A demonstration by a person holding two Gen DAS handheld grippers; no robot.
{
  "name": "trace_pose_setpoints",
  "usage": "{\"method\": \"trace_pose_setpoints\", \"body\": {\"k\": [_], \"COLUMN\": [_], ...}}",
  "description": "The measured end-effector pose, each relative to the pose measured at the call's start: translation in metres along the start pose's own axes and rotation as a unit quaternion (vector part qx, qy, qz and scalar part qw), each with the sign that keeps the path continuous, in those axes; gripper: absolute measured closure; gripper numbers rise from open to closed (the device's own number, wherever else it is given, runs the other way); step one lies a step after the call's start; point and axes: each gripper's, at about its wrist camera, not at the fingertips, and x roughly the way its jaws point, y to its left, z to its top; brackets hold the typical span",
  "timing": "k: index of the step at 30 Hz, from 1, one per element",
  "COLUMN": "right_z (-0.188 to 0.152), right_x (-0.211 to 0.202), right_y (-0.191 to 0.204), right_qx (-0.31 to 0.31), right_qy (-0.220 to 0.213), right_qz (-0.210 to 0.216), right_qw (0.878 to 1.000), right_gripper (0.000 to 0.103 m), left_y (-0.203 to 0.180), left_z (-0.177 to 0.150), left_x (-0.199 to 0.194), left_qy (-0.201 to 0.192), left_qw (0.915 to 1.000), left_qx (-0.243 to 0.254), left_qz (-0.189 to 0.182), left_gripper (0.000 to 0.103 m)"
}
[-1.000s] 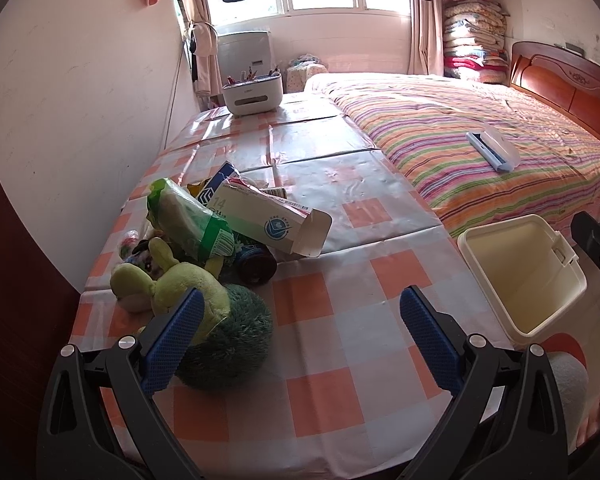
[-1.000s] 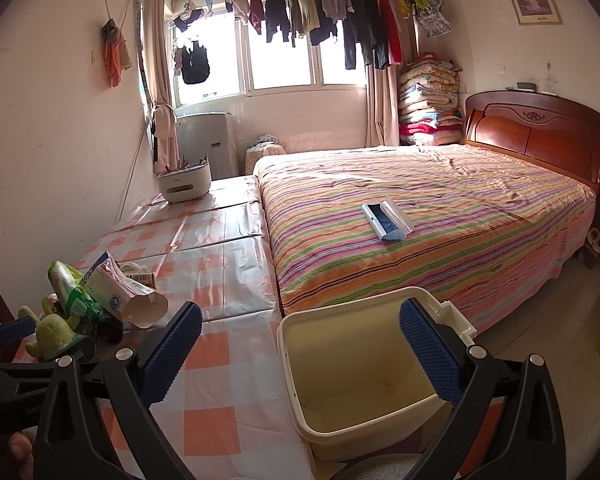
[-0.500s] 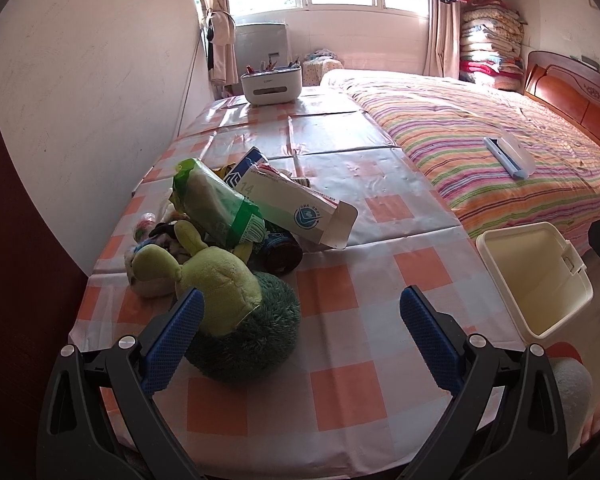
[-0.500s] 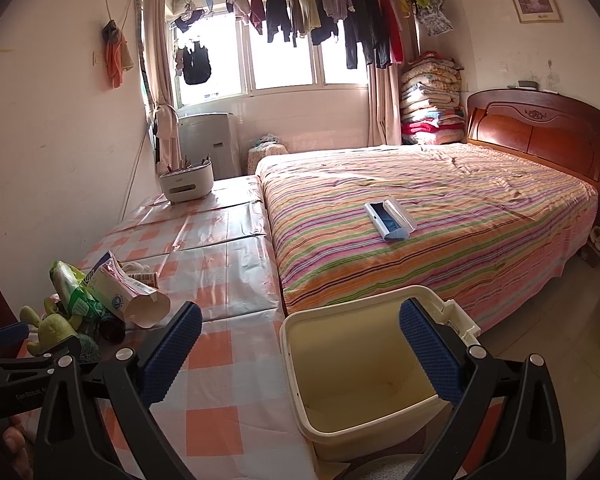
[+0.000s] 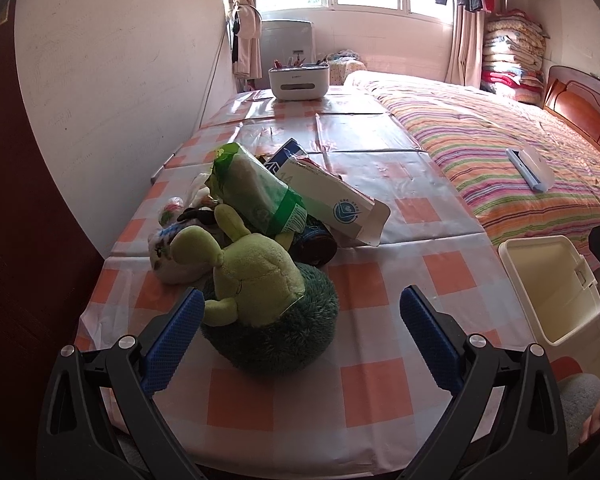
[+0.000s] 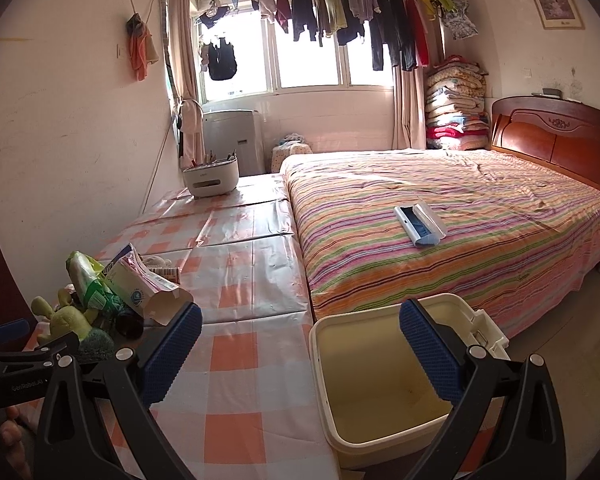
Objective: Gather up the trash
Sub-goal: 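Move both tools toward the pile of trash on the checkered table, then close the right gripper on the green plastic bag and lift it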
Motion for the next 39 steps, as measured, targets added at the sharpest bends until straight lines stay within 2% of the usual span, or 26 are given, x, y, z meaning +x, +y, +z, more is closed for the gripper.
{"method": "trace_pose_setpoints", "body": {"k": [15, 26, 32, 39], "right_z": [0.004, 0.012, 0.021, 0.032], "right_x": [-0.003, 0.008, 0.028, 0.060], "right_y": [0.019, 0.032, 0.045, 0.074], "right_qx": [-0.015, -0.037, -0.053, -0.101], "right_qy": [-0.006, -0.008, -0.001, 0.011], "right_qz": [0.037, 0.056, 0.089, 0.150], "right_qw": [0.999, 0.998, 0.995, 0.983], "right_gripper": [0.006, 0.006, 0.006, 0.006], "left_y": [0.015, 0.025, 0.033, 0.052], "left_z": [-0.008, -0.011, -0.012, -0.014], "left_x": [-0.001, 0.010, 0.017, 0.023], "left_qy": [0.006, 0.022, 0.029, 0.036], "left_qw": [0.9998, 0.9991, 0.9986, 0.9964], "left_qx": [-0.017, -0.031, -0.036, -0.052], "left_qz": [0.002, -0.018, -0.026, -0.055], "left_gripper": [0.006, 0.006, 0.006, 0.006]}}
